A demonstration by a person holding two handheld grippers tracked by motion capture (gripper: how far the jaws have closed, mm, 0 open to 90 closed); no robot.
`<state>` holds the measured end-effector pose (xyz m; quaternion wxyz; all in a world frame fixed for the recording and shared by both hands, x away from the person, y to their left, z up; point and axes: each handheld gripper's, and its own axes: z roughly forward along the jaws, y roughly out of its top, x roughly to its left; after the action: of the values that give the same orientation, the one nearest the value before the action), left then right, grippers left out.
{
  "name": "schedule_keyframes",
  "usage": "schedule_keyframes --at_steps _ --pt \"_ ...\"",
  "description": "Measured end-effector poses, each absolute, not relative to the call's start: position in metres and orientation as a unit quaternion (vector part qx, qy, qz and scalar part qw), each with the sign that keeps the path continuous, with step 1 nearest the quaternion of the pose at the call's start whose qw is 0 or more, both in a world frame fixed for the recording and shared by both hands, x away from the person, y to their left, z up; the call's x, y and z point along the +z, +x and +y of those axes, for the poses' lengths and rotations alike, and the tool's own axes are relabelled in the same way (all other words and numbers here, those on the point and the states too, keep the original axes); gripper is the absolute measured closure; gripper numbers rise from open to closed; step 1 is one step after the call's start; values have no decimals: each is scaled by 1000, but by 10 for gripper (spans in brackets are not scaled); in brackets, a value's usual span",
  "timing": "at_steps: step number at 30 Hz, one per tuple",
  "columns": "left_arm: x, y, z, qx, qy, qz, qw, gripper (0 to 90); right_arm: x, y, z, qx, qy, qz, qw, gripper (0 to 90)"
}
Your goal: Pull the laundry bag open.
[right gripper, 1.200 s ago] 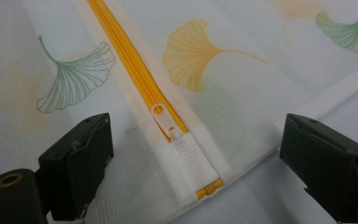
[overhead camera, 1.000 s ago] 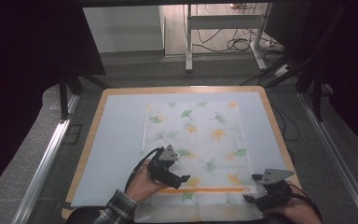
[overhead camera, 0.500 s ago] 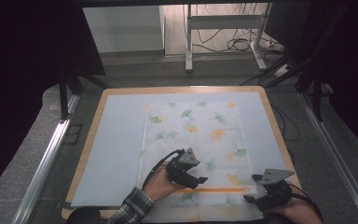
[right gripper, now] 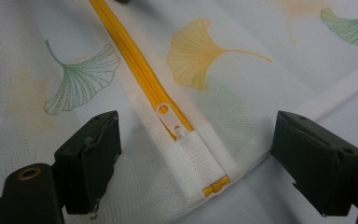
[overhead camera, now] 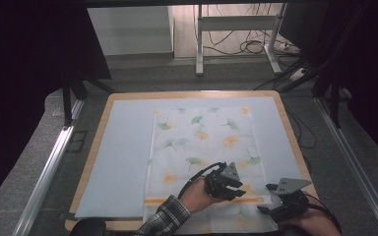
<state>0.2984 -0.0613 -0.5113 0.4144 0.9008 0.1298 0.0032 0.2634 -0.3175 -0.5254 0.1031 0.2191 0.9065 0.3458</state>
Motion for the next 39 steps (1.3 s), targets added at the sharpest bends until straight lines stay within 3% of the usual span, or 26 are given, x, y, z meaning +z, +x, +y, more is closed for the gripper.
schedule_keyframes --at_steps 9,20,37,39 --pt "-519 300 -94 -8 900 96 425 798 -526 263 -318 347 220 906 103 159" --pt "-526 295 -116 -9 908 73 412 841 -526 263 -318 349 219 905 104 159" --pt "-529 295 -121 -11 912 64 406 806 -526 263 -319 351 219 905 104 159" --pt "-529 294 -121 -13 912 62 405 832 -526 263 -319 351 219 905 103 159"
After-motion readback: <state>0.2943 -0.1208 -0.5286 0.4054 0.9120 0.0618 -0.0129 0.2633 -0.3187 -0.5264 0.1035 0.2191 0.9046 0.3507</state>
